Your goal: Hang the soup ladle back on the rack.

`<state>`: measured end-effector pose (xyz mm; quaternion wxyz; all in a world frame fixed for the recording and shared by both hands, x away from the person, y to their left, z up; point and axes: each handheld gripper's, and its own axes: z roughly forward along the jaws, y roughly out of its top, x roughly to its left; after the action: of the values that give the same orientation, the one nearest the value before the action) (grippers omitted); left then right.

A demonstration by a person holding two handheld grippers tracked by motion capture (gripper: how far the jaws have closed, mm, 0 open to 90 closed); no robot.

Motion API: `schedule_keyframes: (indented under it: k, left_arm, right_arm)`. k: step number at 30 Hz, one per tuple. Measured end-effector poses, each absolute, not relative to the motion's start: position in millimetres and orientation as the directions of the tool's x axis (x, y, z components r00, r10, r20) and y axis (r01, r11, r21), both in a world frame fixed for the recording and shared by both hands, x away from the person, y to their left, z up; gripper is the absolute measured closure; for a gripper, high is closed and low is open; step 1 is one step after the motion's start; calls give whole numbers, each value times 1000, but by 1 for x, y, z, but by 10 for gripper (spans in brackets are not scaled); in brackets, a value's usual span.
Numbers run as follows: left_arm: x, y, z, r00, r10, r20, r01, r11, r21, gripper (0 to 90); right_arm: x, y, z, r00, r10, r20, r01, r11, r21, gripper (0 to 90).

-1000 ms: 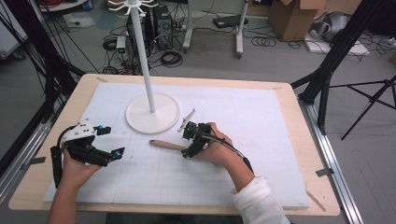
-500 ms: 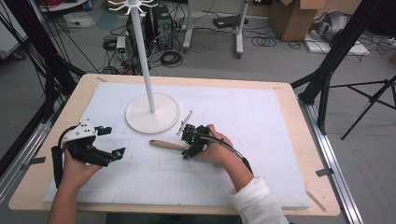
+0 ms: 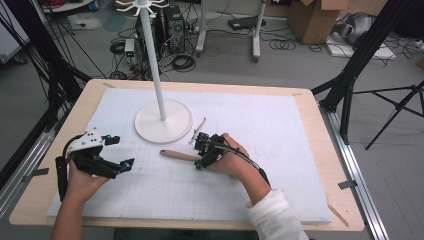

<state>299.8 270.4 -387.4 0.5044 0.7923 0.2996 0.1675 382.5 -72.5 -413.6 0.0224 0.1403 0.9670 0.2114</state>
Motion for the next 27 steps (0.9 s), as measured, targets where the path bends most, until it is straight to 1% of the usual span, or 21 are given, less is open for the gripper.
schedule_keyframes:
  k: [6, 7, 17, 21, 27]
  left_arm:
    - [300, 271, -387, 765, 643, -32, 302, -314, 900, 22]
    - [300, 271, -387, 766, 642, -33, 302, -315, 900, 22]
    - [299, 271, -387, 765, 643, -32, 302, -315, 900, 22]
    - [299, 270, -386, 766, 642, -30, 301, -317, 899, 22]
    - [299, 270, -386, 766, 642, -33, 300, -312, 902, 22]
  right_arm:
    - [382, -70, -414, -963, 269, 18, 253, 876, 411, 596]
    - [382, -70, -414, -964, 267, 21, 252, 877, 410, 619]
    - [382, -70, -414, -964, 266, 3, 245, 882, 403, 675]
    - [380, -68, -413, -969, 248, -9, 224, 890, 397, 717]
    - [379, -68, -413, -967, 255, -2, 234, 890, 392, 754]
